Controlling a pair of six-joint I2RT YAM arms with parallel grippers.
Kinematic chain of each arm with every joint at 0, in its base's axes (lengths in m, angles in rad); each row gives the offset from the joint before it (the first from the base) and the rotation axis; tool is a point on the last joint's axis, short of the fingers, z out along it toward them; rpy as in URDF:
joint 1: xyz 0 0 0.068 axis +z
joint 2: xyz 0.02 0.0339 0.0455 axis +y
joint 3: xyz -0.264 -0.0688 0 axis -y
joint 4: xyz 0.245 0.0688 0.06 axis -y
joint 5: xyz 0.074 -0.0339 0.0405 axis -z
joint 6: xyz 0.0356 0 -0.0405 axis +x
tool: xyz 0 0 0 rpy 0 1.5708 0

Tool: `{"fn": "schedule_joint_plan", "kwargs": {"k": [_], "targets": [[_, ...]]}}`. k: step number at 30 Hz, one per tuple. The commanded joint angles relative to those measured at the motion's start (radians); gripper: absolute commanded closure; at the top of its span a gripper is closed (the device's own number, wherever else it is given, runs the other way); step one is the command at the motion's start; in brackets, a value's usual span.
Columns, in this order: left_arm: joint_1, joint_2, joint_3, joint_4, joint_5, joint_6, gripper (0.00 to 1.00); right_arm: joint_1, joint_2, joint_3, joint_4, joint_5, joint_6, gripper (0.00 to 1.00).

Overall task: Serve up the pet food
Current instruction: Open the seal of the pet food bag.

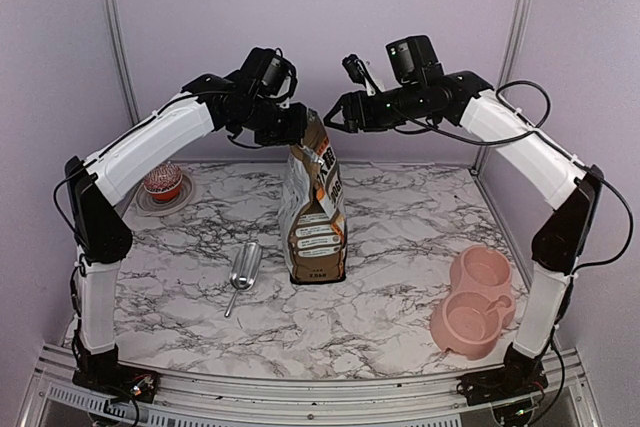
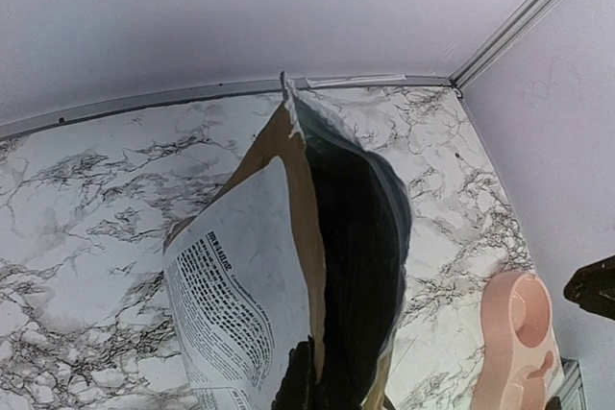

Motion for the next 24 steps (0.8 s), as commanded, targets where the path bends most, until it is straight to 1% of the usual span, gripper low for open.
{"fn": "schedule_joint_plan", "kwargs": {"k": [1,4,7,10,15,19,24], "targets": [[0.001,-0.123,-0.049,0.156,0.005,0.006,1.0,0.023,0.005,0.105,0.025,-0.092,0.045,0.4],[-0.007,-0.179,-0.141,0.274,0.061,-0.024,1.0,0.046,0.036,0.18,-0.035,-0.116,0.046,0.4],[-0.022,-0.206,-0.18,0.336,0.074,-0.046,1.0,0.061,0.054,0.22,-0.083,-0.1,0.055,0.39],[-0.037,-0.245,-0.241,0.395,0.09,-0.076,1.0,0.065,0.043,0.196,-0.092,-0.046,0.08,0.39],[-0.059,-0.337,-0.4,0.54,0.121,-0.135,1.0,0.066,0.049,0.163,-0.139,0.108,0.151,0.38],[-0.08,-0.387,-0.492,0.609,0.115,-0.148,1.0,0.065,0.072,0.154,-0.14,0.121,0.218,0.39],[-0.116,-0.4,-0.553,0.655,0.104,-0.14,1.0,0.065,0.098,0.152,-0.104,0.108,0.279,0.39]]}}
